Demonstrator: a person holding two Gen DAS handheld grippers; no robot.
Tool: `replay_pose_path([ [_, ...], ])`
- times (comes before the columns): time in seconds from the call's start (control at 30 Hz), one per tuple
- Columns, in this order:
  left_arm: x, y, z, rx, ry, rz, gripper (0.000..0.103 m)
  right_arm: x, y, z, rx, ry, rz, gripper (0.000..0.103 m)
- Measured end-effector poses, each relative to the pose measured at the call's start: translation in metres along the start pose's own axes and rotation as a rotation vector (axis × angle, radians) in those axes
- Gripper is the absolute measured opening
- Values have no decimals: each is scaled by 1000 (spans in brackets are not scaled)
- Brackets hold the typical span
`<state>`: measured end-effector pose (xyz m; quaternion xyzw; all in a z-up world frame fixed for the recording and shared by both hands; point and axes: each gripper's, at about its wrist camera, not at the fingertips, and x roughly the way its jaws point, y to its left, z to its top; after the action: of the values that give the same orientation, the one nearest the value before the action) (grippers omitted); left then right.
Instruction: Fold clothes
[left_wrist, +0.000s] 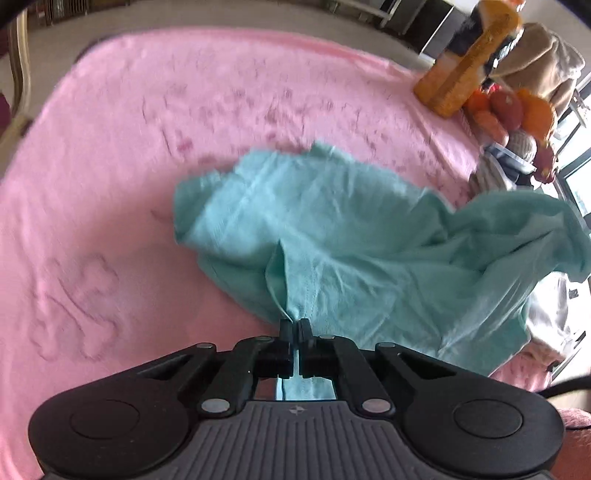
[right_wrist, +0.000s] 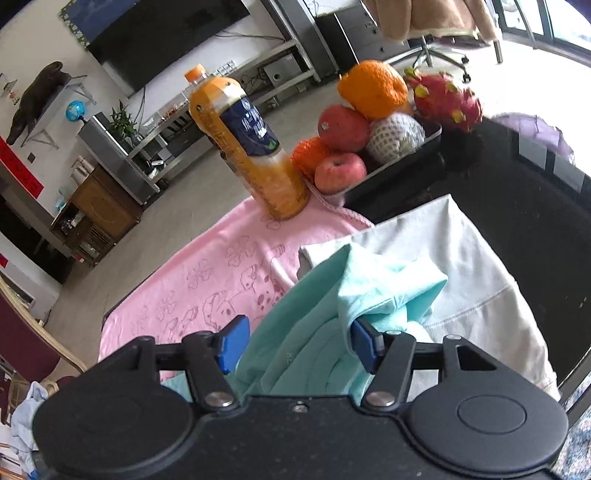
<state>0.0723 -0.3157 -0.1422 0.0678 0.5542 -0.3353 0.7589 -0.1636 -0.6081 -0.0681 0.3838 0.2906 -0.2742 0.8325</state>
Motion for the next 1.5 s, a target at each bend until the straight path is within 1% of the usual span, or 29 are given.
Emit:
replay_pose_path([
  [0.1, -19, 7, 22, -20, -49, 14, 1, 11, 1, -3, 18, 30, 11, 58],
  [0.2, -36, 17, 54, -32, -96, 66, 1, 24, 9, -3, 13, 55, 33, 58],
  [0.27, -42, 23, 79, -31, -115, 113, 1, 34, 17, -1, 9, 65, 48, 58],
  [0.33, -39, 26, 105, -35, -116, 160, 1, 48, 24, 2, 12, 73, 67, 59],
  [0.4, -30, 27, 131, -50, -123, 229, 1, 62, 31, 5, 16, 80, 85, 67],
  [0.43, -24, 25, 143, -55, -133, 270, 2, 69, 32, 6, 22, 75, 94, 67],
  [0.47, -18, 23, 152, -48, -140, 303, 5, 75, 32, 6, 30, 66, 101, 68],
  [0.5, -14, 22, 155, -42, -138, 317, 16, 80, 30, 6, 41, 64, 105, 68],
  [0.57, -11, 20, 152, -48, -134, 309, 19, 83, 25, 4, 68, 69, 119, 68],
  [0.6, -12, 20, 146, -48, -134, 298, 23, 81, 23, 4, 75, 72, 140, 68],
  [0.7, -28, 20, 108, -44, -145, 227, 23, 62, 17, 2, 66, 42, 170, 70],
  [0.8, -39, 19, 64, -76, -120, 98, 23, 41, 6, -1, 100, 12, 213, 70],
  [0.9, -31, 23, 34, -171, -88, -9, 22, 22, -6, -6, 128, -25, 252, 70],
  [0.97, -16, 29, 23, -261, -74, -67, 22, 18, -14, -11, 144, -37, 272, 70],
  [1.03, -3, 34, 17, -338, -65, -109, 21, 17, -22, -16, 163, -37, 291, 70],
  [1.17, 17, 38, 11, -415, -68, -146, 27, 25, -33, -20, 192, -9, 317, 70],
  [1.23, 19, 37, 11, -426, -88, -166, 33, 28, -36, -20, 198, -5, 317, 70],
  [1.4, 25, 37, 14, -450, -132, -207, 34, 34, -37, -20, 210, 13, 308, 70],
  [1.5, 34, 37, 14, -447, -125, -196, 33, 37, -35, -21, 198, 19, 298, 70],
])
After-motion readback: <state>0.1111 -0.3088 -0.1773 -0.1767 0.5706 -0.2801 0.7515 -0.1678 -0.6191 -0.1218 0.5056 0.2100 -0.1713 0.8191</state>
